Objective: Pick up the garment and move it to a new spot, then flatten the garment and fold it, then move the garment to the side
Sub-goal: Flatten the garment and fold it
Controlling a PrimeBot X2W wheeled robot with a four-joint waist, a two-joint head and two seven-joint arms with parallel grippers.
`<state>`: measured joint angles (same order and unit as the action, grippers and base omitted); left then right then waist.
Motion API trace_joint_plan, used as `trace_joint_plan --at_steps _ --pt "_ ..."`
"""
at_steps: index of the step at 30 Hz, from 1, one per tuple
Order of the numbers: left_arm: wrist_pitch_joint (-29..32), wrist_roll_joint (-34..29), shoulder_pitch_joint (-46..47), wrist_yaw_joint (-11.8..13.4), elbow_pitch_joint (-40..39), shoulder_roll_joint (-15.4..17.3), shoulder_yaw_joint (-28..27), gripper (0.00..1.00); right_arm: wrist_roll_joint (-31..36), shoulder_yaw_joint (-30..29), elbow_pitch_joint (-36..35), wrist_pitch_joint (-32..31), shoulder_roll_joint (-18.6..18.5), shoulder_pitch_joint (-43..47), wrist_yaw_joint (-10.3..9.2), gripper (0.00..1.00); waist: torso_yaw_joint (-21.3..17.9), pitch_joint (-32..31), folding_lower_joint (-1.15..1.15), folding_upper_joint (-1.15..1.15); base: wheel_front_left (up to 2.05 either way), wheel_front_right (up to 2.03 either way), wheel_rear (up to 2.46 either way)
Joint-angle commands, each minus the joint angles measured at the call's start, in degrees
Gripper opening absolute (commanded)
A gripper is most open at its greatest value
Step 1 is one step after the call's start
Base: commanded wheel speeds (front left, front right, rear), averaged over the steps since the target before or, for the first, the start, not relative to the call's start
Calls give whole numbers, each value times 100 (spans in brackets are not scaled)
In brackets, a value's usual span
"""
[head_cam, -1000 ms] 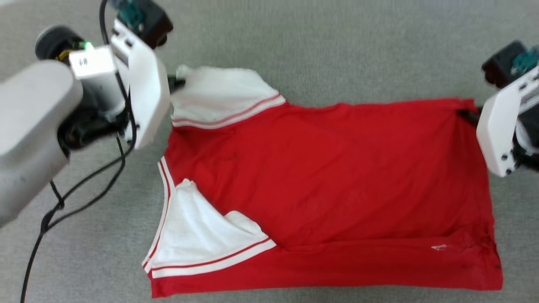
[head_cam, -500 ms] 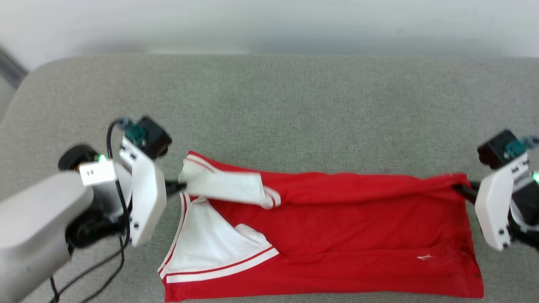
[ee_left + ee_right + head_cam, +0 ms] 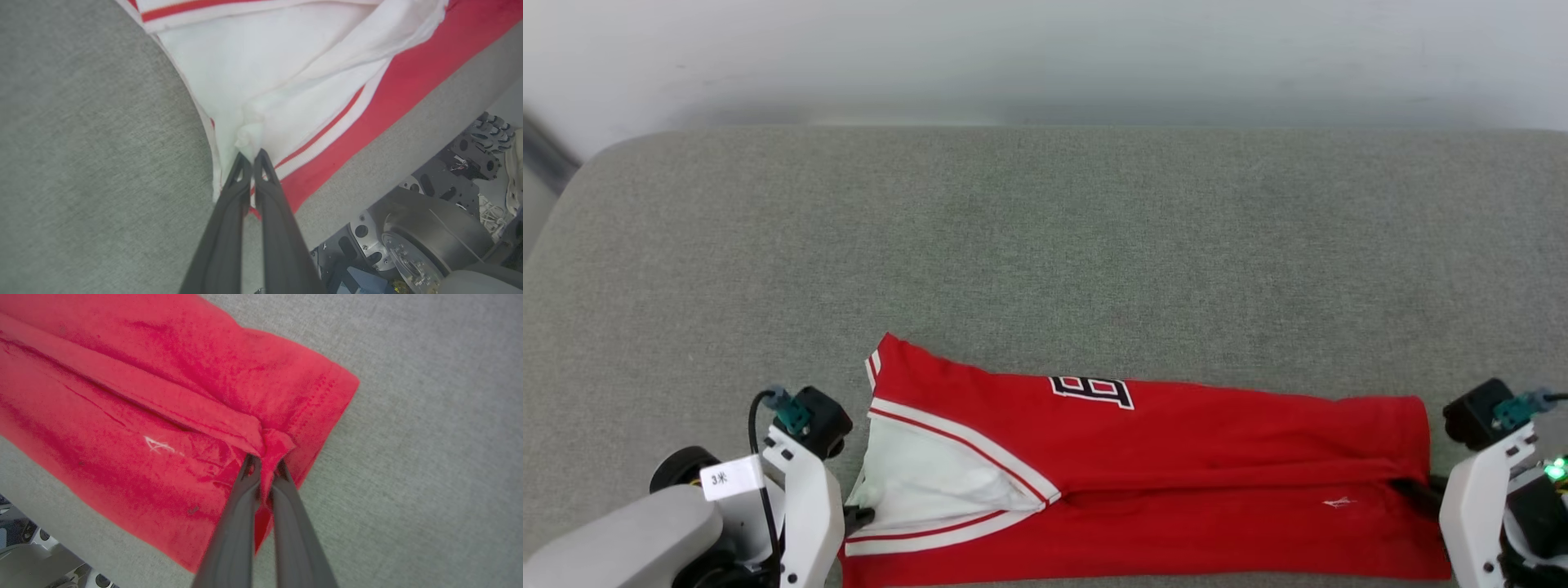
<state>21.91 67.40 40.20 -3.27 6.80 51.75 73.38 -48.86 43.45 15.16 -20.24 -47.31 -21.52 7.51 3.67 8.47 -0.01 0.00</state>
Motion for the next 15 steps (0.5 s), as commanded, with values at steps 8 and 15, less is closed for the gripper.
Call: trace_joint_plan --at_steps 8,15 --pt "-515 -119 -370 166 249 -240 -92 100 190 -195 297 417 329 324 -5 100 5 2 1 0 0 0 0" --pt "-1789 -492 -526 579 262 -253 -430 100 655 -448 -92 922 67 417 -4 100 -21 -253 1 0 0 0 0"
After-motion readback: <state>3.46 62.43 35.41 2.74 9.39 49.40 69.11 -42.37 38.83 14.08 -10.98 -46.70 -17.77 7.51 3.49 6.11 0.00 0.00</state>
